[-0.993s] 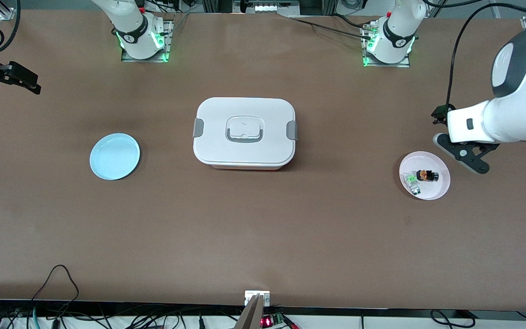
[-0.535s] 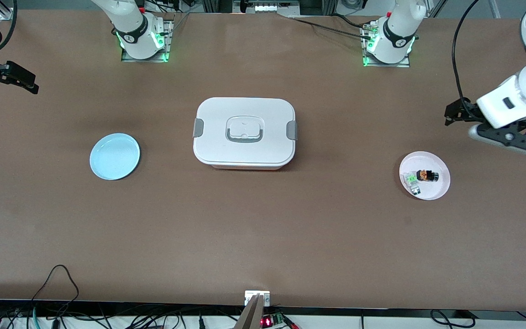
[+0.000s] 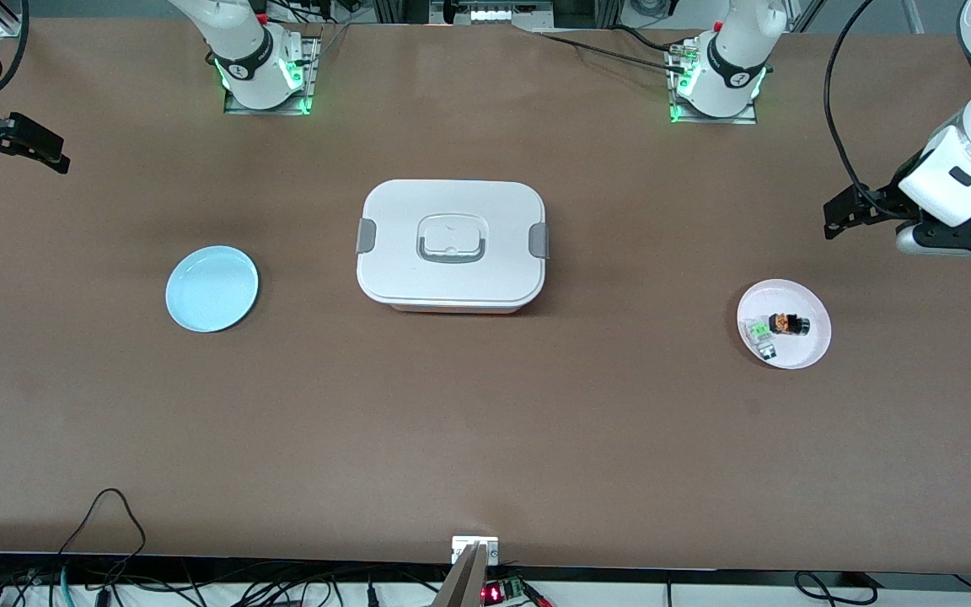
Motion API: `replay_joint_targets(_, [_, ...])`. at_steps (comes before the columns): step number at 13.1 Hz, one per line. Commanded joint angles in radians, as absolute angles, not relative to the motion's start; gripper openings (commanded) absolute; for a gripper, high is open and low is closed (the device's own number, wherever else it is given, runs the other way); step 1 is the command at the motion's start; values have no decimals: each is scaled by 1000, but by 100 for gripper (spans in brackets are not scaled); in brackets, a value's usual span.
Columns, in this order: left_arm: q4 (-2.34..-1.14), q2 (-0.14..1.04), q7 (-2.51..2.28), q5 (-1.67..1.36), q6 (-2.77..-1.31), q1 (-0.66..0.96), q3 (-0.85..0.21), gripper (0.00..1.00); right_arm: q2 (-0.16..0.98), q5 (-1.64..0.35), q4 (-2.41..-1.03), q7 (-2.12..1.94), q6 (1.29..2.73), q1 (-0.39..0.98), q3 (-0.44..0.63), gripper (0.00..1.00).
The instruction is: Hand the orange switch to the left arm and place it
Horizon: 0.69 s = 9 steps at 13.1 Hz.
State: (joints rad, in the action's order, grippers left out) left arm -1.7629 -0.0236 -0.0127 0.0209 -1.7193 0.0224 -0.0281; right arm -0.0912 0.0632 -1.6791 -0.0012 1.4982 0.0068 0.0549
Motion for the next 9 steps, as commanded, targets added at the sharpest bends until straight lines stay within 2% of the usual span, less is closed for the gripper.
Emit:
replay_joint_targets(1, [-1736,-20,-23,21,-1686,35,-41,100,-114,57,-1695,11,1491,6,55,100])
replay_joint_targets(9, [-1733,-17,-21,32,-1684,35,-44,100,-112,57,-1695,6,1485,6,51,100])
